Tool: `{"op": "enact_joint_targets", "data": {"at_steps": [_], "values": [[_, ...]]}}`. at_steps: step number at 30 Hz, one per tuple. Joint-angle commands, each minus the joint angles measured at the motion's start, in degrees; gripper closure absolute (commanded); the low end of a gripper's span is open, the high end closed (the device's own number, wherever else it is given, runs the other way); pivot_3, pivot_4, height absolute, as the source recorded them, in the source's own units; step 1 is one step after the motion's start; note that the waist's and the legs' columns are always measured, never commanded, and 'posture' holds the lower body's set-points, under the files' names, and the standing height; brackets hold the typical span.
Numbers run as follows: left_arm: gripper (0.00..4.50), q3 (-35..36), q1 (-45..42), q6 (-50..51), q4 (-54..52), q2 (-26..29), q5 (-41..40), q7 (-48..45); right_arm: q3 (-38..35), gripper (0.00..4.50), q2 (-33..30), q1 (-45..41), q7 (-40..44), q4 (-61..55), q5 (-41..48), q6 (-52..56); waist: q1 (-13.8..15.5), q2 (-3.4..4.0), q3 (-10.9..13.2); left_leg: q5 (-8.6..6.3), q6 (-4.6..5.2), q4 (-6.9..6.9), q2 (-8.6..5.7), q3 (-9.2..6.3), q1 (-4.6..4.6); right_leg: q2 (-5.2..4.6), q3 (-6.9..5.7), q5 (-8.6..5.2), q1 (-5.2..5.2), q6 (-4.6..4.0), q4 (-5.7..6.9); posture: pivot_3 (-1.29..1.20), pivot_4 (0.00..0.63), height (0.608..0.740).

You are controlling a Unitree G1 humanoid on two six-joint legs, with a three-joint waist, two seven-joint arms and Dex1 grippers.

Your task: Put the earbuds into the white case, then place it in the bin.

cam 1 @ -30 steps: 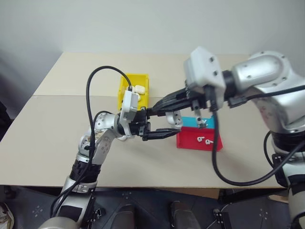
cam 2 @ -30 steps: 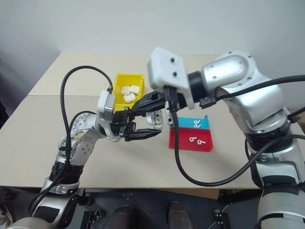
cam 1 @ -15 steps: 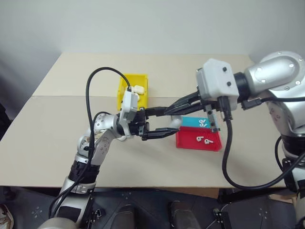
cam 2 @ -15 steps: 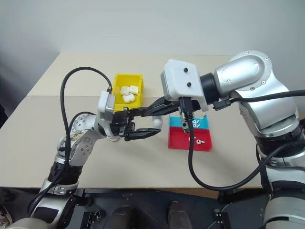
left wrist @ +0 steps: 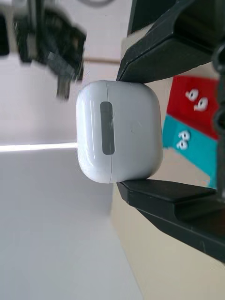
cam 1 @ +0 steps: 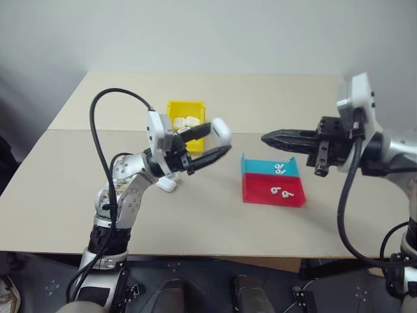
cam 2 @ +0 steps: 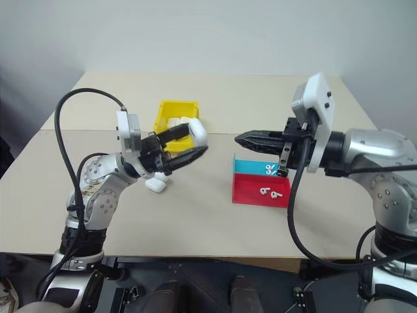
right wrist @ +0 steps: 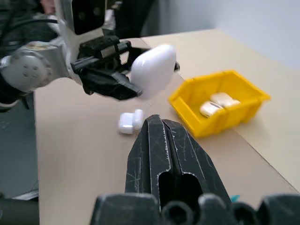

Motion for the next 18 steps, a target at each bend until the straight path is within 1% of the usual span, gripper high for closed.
{"op": "enact_joint_targets", "data": {"at_steps": [1,2,3,5,8,10,14,18], "values": [[1.72,0.86,-2.98,0.93,3.88,-2.27,11.77,18.59,-3.17,4.49,3.77,-1.17,-13.27,-4.36,5.05,7.11,-0.17,0.00,0.00,0.00,0.00,0.00,0.00,-0.02,0.06,0.03,0.00,0.00,0.07,0.00,0.00,0.00,0.150,0.740],[1.72,0.38,-4.48,1.53,6.10,-2.88,14.94,22.88,-3.11,4.49,5.13,-1.08,-15.97,-4.75,5.77,8.23,-0.17,-0.01,0.00,0.00,0.00,0.00,0.01,-0.04,0.16,0.05,0.00,0.00,0.19,0.00,-0.01,0.00,0.150,0.740],[1.72,0.06,-5.47,1.76,7.53,-3.29,16.82,25.28,-3.09,4.49,6.03,-1.11,-18.04,-5.08,6.60,9.00,-0.17,-0.01,0.01,0.00,0.00,0.00,0.00,-0.08,0.23,0.07,-0.02,0.00,0.30,0.00,-0.03,0.00,0.150,0.740],[1.72,-0.81,-10.12,2.68,13.93,-5.40,21.92,33.22,-2.57,4.49,9.16,-1.50,-23.34,-5.01,7.29,10.57,-0.07,-0.01,0.00,0.00,0.00,0.00,-0.02,-0.07,0.21,0.07,-0.03,0.00,0.29,0.00,-0.05,0.00,0.150,0.740],[1.72,-0.35,-15.99,3.63,24.07,-7.78,26.13,41.34,-1.57,4.49,12.31,-2.74,-29.32,-4.52,7.07,11.67,0.09,-0.01,0.00,0.00,0.00,0.00,-0.06,-0.06,0.06,0.02,-0.12,0.02,0.25,0.04,-0.18,0.00,0.150,0.740],[1.72,0.00,-18.15,2.84,29.10,-8.38,27.14,43.33,-1.18,4.49,12.79,-3.18,-30.94,-4.63,7.16,11.91,0.08,0.00,0.00,0.00,0.01,-0.01,-0.09,-0.07,-0.10,-0.03,-0.13,0.04,0.08,0.07,-0.21,0.00,0.150,0.740],[1.72,1.10,-23.39,-0.13,41.94,-9.92,26.38,43.91,-0.34,4.49,12.98,-3.70,-32.83,-4.95,7.81,11.87,0.08,0.01,-0.01,0.00,0.01,-0.02,-0.08,-0.06,-0.48,-0.05,-0.20,0.06,-0.19,0.09,-0.10,0.00,0.150,0.740],[1.72,0.58,-28.19,-5.67,54.61,-9.94,28.10,44.79,0.20,4.49,12.85,-3.73,-33.84,-5.49,8.47,11.29,0.02,0.00,0.00,0.00,0.02,-0.03,-0.08,0.03,-0.63,-0.05,-0.38,0.07,-0.22,0.08,-0.18,0.00,0.150,0.740]]}}
